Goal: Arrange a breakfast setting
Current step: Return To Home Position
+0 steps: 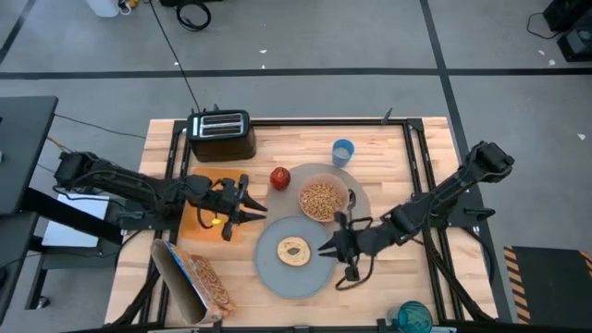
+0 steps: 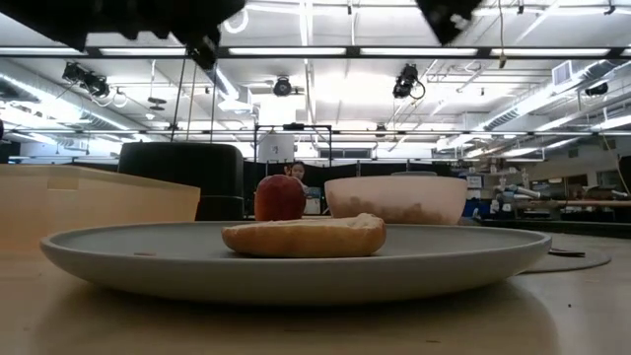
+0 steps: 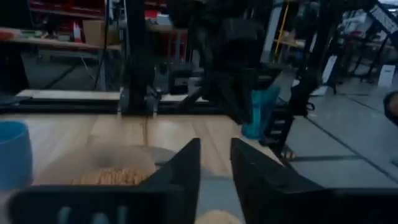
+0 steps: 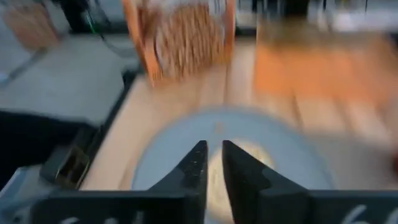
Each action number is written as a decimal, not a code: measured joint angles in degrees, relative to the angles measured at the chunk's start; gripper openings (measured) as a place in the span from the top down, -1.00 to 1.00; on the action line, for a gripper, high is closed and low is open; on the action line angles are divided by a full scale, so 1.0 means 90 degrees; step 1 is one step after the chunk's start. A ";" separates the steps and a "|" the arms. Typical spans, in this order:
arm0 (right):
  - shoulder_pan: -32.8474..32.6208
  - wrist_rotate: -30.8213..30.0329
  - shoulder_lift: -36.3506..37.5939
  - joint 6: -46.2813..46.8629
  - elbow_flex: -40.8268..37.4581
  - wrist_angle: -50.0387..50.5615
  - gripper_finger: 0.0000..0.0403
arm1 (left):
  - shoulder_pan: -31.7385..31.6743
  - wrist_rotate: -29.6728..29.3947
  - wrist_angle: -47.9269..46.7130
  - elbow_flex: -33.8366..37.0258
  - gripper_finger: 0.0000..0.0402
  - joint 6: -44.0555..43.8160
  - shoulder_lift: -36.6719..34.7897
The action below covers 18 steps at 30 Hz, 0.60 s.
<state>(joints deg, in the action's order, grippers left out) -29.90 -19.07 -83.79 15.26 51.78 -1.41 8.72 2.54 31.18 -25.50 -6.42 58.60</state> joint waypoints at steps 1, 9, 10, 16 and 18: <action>0.0083 0.0108 -0.0018 -0.0339 -0.0106 -0.0527 0.73 | -0.0077 0.0023 0.0192 -0.0009 0.58 0.0001 0.0160; 0.0894 0.0799 0.0609 -0.1820 -0.1102 -0.2662 0.92 | -0.1068 0.0181 -0.0682 0.0005 0.94 -0.0135 -0.0414; 0.0978 0.0859 0.0789 -0.1867 -0.1251 -0.2671 0.92 | -0.1138 0.0197 -0.0825 0.0005 0.93 -0.0043 -0.0631; 0.1375 0.0967 0.2241 -0.1881 -0.2338 -0.2657 0.96 | -0.1359 0.0193 -0.1622 0.0000 0.94 0.0371 -0.1405; 0.1481 0.0971 0.2799 -0.1856 -0.2729 -0.2642 0.94 | -0.1357 0.0196 -0.1756 0.0067 0.95 0.0497 -0.1525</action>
<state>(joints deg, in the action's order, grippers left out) -16.57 -10.33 -58.60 -1.44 27.22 -25.19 -3.49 4.31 15.38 -24.89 -1.94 44.88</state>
